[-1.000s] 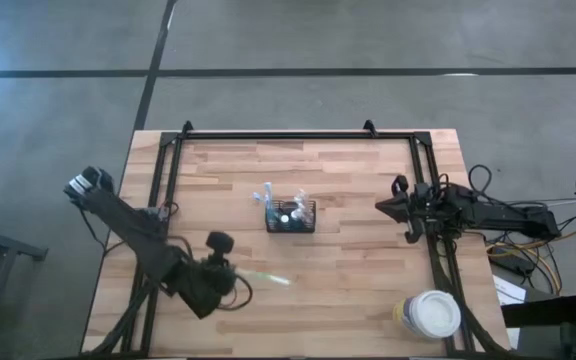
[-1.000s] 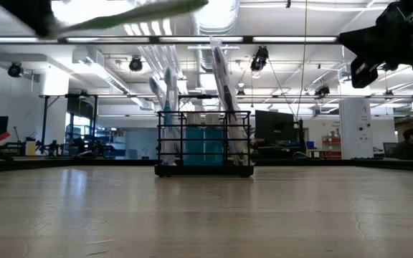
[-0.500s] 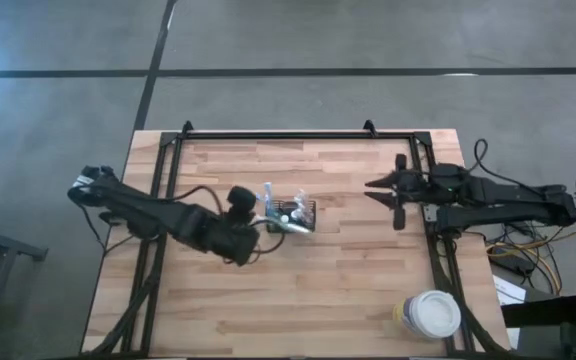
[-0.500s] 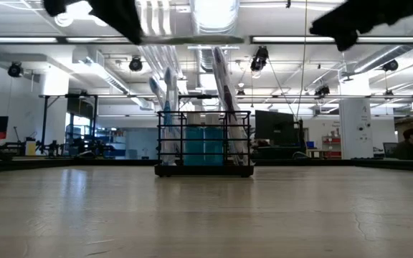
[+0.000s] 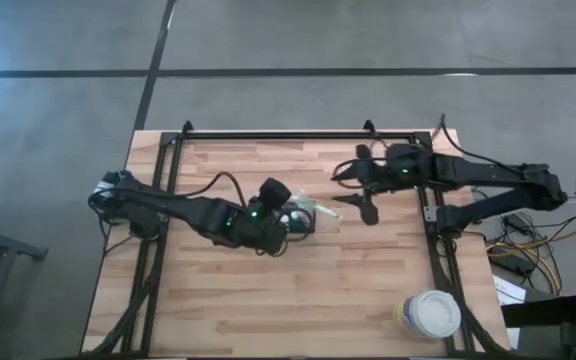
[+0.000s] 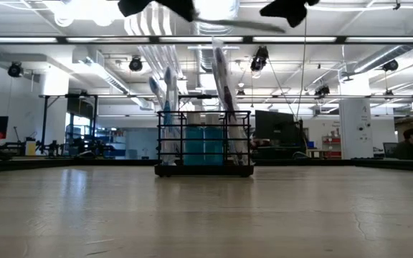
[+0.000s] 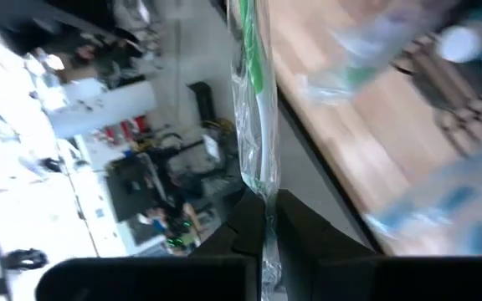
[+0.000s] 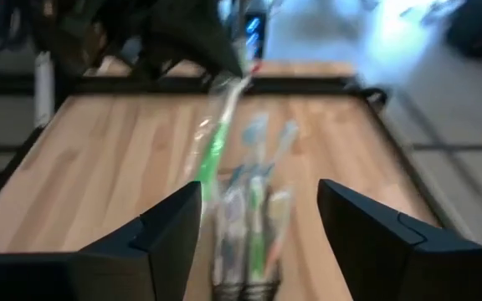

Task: Pick & Place toothbrushing station
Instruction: Put the green toothbrush into the black mesh organizer

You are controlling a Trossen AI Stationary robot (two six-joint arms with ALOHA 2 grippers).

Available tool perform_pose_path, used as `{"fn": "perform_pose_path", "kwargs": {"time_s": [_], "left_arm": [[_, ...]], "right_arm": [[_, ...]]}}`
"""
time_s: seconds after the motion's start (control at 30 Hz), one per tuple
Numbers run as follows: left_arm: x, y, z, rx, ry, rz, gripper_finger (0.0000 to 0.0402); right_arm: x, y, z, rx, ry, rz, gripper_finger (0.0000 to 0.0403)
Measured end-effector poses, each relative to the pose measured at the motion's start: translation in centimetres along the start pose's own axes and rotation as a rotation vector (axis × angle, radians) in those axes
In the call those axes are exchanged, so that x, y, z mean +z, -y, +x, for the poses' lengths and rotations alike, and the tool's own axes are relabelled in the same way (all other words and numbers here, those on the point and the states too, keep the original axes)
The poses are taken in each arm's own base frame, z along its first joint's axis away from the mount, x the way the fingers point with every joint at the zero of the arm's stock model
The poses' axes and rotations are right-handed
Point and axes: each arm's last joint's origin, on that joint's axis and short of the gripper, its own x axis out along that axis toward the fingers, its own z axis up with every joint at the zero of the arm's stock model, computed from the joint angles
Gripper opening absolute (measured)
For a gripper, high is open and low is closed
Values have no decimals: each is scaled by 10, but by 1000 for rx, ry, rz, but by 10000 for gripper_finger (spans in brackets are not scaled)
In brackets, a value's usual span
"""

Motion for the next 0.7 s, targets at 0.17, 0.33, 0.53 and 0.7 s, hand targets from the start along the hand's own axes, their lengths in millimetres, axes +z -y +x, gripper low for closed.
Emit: {"fn": "perform_pose_path", "kwargs": {"time_s": [0.17,0.33,0.53,0.7], "left_arm": [[6,-14,1,84,49,35,20],[9,-17,1,112,59,84,19],[11,-17,3,121,50,105,19],[14,-22,3,161,59,106,19]], "right_arm": [[13,1,20,36,-115,13,240],[22,1,29,115,-127,30,240],[23,-1,28,184,-134,68,240],[21,-2,33,216,-154,112,236]]}}
